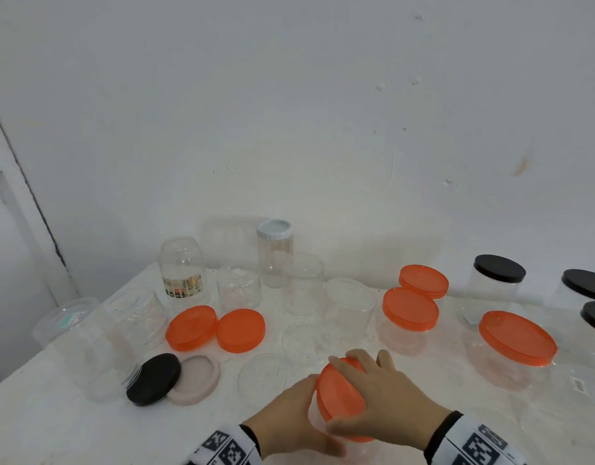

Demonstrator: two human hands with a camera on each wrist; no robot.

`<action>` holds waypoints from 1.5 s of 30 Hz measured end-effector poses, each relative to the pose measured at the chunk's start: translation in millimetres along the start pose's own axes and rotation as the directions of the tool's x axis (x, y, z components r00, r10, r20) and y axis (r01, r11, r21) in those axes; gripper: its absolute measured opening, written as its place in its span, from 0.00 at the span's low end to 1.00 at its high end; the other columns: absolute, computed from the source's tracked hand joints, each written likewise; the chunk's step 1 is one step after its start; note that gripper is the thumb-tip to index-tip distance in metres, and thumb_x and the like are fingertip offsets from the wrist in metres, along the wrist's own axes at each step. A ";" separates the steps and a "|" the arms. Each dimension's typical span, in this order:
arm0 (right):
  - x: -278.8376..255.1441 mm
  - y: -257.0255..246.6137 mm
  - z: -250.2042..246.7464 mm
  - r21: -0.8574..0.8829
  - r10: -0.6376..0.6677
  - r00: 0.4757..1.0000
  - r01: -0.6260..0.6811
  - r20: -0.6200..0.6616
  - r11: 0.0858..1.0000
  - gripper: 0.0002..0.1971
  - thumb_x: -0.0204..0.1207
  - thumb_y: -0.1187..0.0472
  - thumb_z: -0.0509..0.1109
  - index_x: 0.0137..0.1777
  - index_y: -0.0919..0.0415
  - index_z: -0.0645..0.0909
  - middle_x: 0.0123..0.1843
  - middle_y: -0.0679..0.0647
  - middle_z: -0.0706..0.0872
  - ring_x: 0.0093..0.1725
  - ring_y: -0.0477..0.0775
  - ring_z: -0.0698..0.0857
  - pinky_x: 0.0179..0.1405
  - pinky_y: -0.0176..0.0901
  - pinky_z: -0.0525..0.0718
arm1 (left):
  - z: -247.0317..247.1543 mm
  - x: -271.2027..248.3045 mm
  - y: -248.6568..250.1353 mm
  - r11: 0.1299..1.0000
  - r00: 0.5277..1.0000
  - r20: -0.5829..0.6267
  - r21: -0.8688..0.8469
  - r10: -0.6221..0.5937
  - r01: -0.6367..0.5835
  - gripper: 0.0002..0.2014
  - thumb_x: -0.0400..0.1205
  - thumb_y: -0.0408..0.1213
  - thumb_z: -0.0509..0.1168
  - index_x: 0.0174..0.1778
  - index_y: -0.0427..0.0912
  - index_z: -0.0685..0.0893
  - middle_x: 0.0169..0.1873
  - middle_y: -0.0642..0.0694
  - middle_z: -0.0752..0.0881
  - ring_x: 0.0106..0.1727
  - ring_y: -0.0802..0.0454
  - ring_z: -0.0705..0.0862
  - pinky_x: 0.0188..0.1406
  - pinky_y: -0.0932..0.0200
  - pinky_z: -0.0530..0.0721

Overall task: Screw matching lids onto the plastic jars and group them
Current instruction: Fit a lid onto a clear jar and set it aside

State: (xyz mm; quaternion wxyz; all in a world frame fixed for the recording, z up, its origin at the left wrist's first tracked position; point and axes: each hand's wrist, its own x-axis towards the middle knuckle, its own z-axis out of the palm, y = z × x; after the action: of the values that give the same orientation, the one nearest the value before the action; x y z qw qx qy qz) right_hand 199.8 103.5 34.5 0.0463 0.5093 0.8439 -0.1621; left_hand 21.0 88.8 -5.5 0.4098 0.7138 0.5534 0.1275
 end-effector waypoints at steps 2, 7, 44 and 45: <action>-0.3 0.4 1.5 0.026 0.018 1.000 -0.018 -0.001 0.999 0.50 0.61 0.24 0.63 0.83 0.36 0.48 0.80 0.40 0.54 0.72 0.54 0.57 0.68 0.51 0.69 | -5.9 3.1 -8.7 0.984 1.000 0.004 0.175 -0.029 0.028 0.50 0.68 0.55 0.78 0.82 0.55 0.56 0.80 0.55 0.63 0.84 0.53 0.54 0.83 0.48 0.57; -4.3 11.2 -1.9 0.044 0.092 0.995 -0.091 -0.024 0.995 0.52 0.57 0.23 0.61 0.82 0.37 0.49 0.79 0.41 0.55 0.72 0.54 0.59 0.70 0.52 0.68 | -19.8 10.7 -30.5 0.856 0.980 -0.124 0.478 -0.158 0.199 0.46 0.77 0.56 0.69 0.85 0.49 0.49 0.85 0.48 0.43 0.85 0.43 0.35 0.83 0.41 0.38; 119.7 14.0 -65.6 0.294 0.449 0.880 -0.393 -0.154 0.871 0.55 0.70 0.32 0.70 0.85 0.56 0.41 0.81 0.69 0.59 0.79 0.71 0.62 0.75 0.63 0.66 | -27.8 15.4 -59.8 0.859 0.927 -0.210 0.357 -0.310 0.368 0.44 0.75 0.55 0.70 0.81 0.49 0.54 0.84 0.37 0.45 0.84 0.38 0.47 0.77 0.40 0.65; 120.9 15.0 -64.9 0.290 0.449 0.882 -0.396 -0.145 0.871 0.54 0.71 0.33 0.70 0.85 0.56 0.42 0.80 0.69 0.60 0.79 0.71 0.62 0.75 0.62 0.66 | -27.8 15.7 -60.8 0.861 0.928 -0.210 0.354 -0.308 0.365 0.44 0.75 0.55 0.70 0.81 0.49 0.54 0.84 0.37 0.45 0.83 0.38 0.47 0.77 0.40 0.65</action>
State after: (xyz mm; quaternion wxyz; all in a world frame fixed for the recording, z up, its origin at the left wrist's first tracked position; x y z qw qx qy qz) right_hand 161.0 232.9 62.9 -0.0727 0.6979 0.6839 -0.1998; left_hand -32.7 118.3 -36.3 0.2350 0.6613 0.7123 -0.0061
